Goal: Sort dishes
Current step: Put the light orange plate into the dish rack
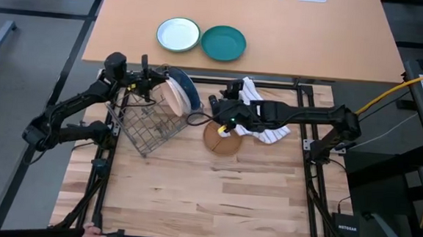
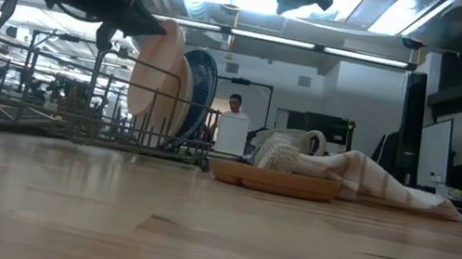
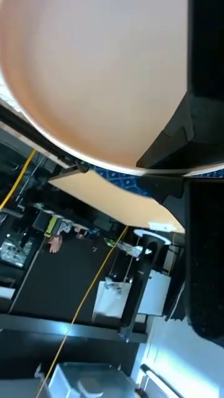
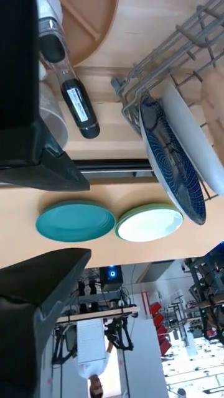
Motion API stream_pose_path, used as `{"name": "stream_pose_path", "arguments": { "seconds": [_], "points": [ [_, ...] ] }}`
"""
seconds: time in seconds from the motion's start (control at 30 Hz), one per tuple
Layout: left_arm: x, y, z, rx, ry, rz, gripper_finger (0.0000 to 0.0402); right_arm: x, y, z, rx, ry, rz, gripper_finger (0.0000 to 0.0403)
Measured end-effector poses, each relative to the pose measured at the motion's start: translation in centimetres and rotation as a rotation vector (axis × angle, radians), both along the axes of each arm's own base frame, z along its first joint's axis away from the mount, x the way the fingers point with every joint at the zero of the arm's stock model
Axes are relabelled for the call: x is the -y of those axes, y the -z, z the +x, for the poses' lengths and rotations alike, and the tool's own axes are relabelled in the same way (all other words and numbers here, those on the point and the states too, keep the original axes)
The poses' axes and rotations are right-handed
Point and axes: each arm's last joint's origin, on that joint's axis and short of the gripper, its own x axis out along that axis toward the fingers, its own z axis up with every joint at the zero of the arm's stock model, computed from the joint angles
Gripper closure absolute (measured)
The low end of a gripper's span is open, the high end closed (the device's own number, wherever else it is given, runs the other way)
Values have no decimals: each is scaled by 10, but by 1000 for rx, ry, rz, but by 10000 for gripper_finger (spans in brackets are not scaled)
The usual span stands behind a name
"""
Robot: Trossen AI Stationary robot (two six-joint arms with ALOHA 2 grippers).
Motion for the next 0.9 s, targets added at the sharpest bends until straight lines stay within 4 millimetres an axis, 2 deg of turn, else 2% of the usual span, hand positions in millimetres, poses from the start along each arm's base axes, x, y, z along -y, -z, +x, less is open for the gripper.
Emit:
{"name": "stream_pose_path", "arguments": {
  "seconds": [0.27,0.8,0.9],
  "points": [
    [4,-10,-1,55,41,25,401,0,10,8,-54,-23,-18,240],
    [-9,11,6,-15,43,-10,401,-1,17,13,-106,-73,-20,240],
    [-9,9,7,-8,43,7,401,-1,19,14,-110,-72,-21,240]
  ]
}}
